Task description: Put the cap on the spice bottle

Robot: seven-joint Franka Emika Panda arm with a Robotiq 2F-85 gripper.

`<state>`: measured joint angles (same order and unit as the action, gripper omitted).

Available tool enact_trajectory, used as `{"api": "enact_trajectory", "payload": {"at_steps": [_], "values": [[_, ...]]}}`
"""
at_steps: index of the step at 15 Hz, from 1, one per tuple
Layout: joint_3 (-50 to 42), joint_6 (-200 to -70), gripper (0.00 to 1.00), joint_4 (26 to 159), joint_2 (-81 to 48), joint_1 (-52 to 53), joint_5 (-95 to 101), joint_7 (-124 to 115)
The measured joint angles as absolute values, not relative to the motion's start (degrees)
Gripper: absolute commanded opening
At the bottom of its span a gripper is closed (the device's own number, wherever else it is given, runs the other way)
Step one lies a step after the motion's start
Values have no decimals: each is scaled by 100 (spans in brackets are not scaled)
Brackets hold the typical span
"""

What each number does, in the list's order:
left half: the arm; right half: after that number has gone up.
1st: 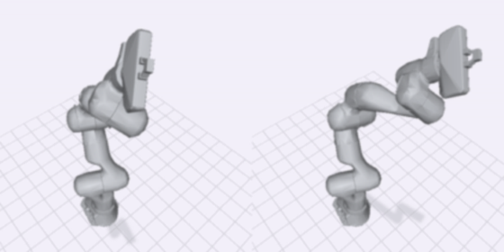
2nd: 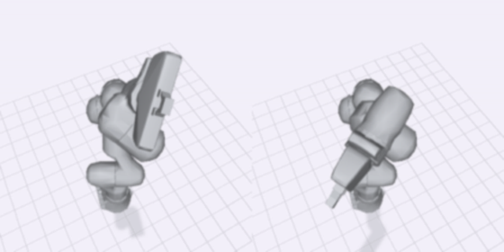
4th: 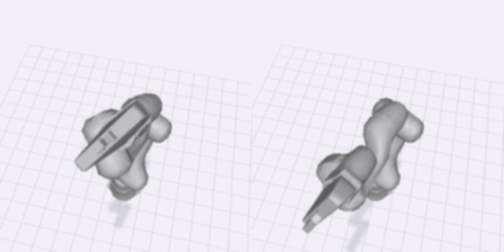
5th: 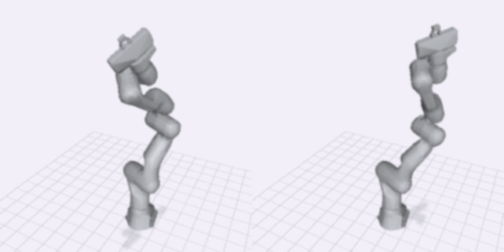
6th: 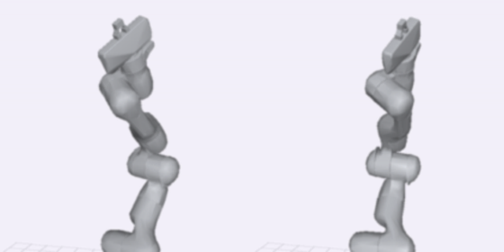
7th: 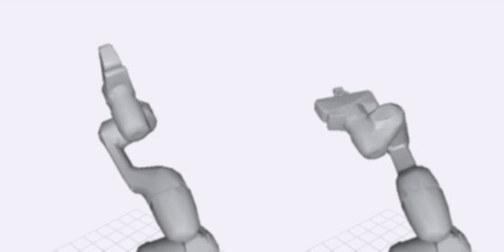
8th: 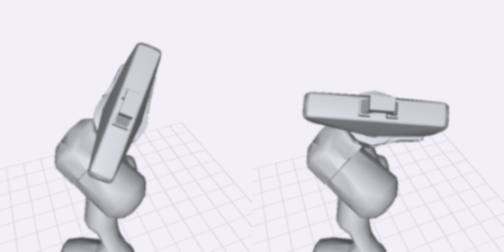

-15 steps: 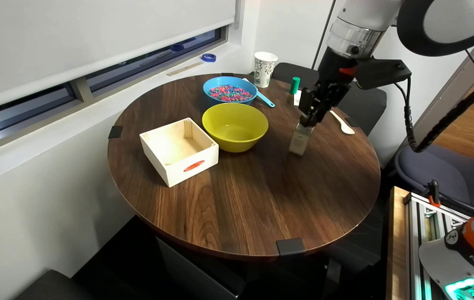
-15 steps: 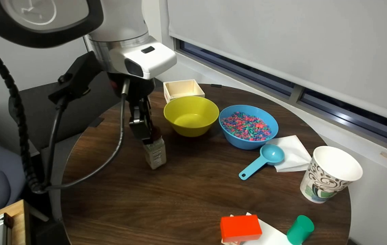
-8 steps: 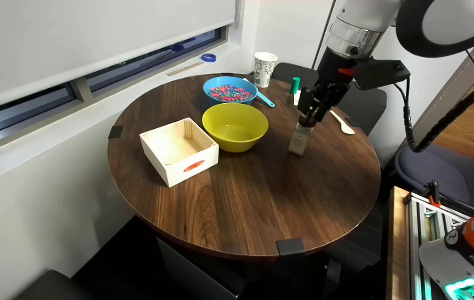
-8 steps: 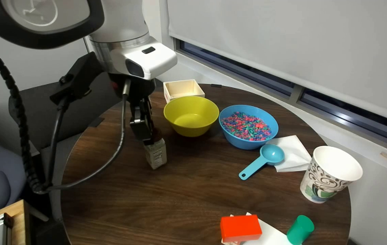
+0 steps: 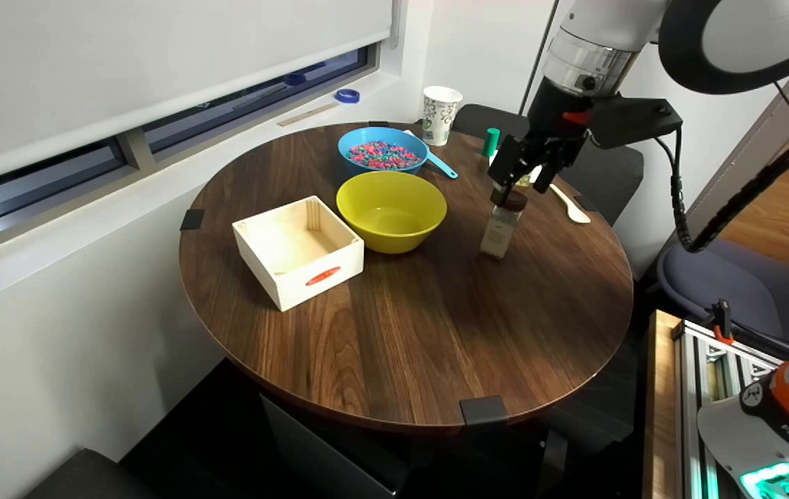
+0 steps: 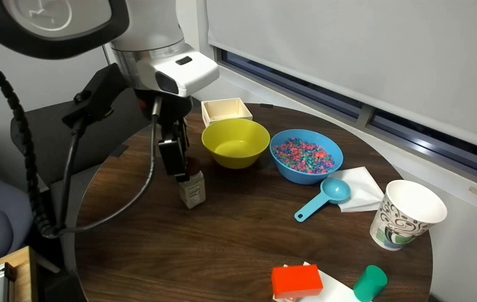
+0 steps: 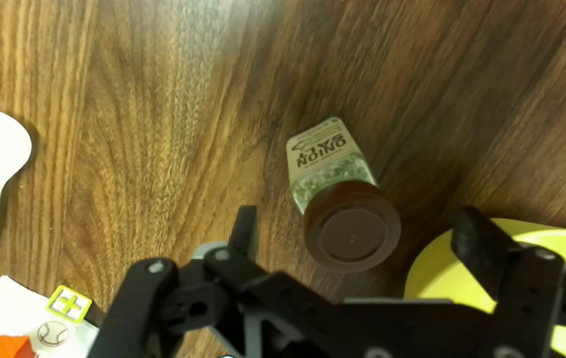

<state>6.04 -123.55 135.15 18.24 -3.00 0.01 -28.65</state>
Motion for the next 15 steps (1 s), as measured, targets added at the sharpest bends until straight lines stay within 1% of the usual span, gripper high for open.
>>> {"api": "enact_trajectory", "payload": {"at_steps": [5,11,15], "values": [[610,-12299,100,13335,2078,-292,9,-2864],[879,-11443,100,12729,2625,-290,392,-2970],[965,-11383,100,12674,2731,-294,559,-2970]]}}
